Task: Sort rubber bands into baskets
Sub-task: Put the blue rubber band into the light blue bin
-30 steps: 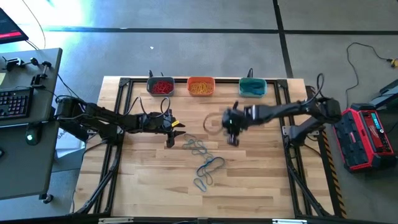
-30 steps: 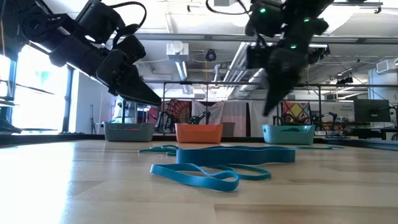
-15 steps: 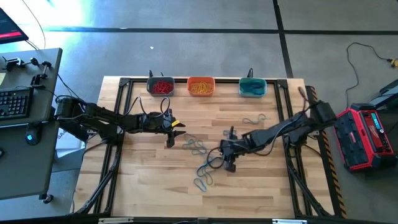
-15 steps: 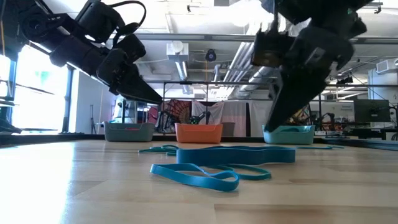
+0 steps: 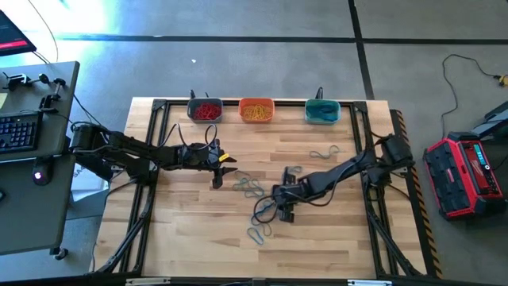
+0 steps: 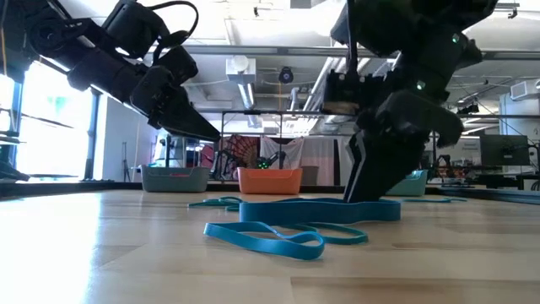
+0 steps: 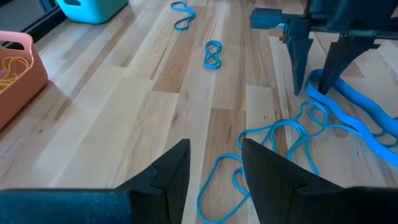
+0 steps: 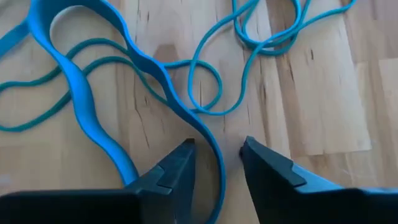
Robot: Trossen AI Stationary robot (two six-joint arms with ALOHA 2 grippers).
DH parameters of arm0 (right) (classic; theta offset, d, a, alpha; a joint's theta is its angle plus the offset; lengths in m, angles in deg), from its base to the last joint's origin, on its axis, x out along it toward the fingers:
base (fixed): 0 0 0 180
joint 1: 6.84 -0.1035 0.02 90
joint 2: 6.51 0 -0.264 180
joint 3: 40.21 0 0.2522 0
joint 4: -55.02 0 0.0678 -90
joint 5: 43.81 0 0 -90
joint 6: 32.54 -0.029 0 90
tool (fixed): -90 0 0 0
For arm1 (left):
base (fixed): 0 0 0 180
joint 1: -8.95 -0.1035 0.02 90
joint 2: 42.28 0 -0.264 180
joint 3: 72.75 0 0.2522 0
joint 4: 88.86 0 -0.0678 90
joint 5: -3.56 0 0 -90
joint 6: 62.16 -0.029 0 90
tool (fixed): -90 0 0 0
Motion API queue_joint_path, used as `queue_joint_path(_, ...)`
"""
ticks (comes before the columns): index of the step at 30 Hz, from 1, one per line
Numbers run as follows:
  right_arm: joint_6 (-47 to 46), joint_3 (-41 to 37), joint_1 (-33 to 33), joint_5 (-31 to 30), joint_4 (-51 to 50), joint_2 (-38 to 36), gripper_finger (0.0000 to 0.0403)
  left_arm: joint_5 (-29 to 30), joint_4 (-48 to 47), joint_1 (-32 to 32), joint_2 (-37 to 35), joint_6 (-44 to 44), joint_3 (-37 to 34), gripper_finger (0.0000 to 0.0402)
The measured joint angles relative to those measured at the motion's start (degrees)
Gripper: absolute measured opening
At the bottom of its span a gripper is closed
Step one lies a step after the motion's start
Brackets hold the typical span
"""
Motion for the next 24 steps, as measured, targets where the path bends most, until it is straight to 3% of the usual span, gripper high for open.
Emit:
queue_joint_path(5, 0.3, 0.4, 0.0, -0.8, -1.1, 0.4, 0.0096, 0.0, 0.0, 0.0, 0.0, 0.0, 0.0, 0.0138)
queue_joint_path(11, 1.6, 0.4, 0.0, 1.7, -1.8, 0.4, 0.0009, 0.0, 0.0, 0.0, 0.0, 0.1, 0.0, 0.0138)
queue_joint_path(16, 1.4, 0.4, 0.0, 1.4, -4.7, -0.6, 0.0006, 0.0, 0.0, 0.0, 0.0, 0.2, 0.0, 0.0138)
queue_joint_path(24, -0.1, 0.2, 0.0, -6.6, -13.4, -7.6, 0.0001, 0.1, 0.1, 0.0, 0.0, 0.2, 0.0, 0.0138)
